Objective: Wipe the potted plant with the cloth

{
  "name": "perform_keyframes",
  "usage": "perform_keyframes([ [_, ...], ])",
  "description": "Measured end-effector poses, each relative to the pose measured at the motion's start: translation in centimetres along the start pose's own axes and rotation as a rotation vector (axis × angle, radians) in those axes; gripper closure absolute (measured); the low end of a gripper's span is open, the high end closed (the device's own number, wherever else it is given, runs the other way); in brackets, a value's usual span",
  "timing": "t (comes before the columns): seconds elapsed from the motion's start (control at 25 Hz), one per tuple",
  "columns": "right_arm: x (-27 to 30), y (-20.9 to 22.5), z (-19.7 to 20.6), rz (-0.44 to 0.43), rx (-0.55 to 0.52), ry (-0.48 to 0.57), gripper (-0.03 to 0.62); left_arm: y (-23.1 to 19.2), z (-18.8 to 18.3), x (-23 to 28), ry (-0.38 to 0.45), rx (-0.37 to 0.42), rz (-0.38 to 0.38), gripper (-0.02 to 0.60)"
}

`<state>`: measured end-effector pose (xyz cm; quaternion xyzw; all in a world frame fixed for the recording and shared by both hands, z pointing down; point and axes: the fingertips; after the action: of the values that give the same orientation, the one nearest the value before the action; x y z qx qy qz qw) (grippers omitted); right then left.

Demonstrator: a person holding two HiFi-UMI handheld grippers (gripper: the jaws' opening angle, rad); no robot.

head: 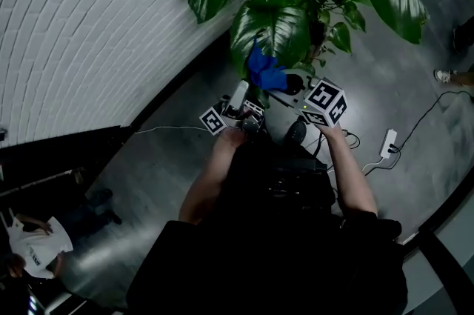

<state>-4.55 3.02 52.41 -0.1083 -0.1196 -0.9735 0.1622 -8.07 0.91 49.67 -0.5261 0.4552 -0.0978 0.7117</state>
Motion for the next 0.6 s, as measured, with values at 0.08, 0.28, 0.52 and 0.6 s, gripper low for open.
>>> perform_keyframes([
  [0.08,-0.1,-1.3,0.6,-0.020,-0.032,-0.031,0.473,0.3,0.0,0.2,0.001,0.007,0.003,0.218],
  [0.28,-0.5,-4.7,2.1,-0.081,-0.102,-0.125,0.473,0.9,0.5,0.5,-0.026,0.050,-0.001,0.201],
  [0.52,-1.1,-6.8,4.6,-0.116,-0.088,-0.167,0.473,1.8,0.5,0.8,-0.018,0.072,0.023,0.199],
  [0.6,-1.8,-6.9,5.0,-0.111,-0.071,-0.165,0.473,2.0,0.5,0.8,-0.002,0.062,0.036,0.199],
])
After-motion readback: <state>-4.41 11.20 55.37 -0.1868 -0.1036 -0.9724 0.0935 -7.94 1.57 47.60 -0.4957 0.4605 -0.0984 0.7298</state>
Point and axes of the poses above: the fingertips, and each gripper's own axes: x forward along the fingers, y to its right, z out of its underside, and after that the axes turned 7 degrees about -x, right-handed
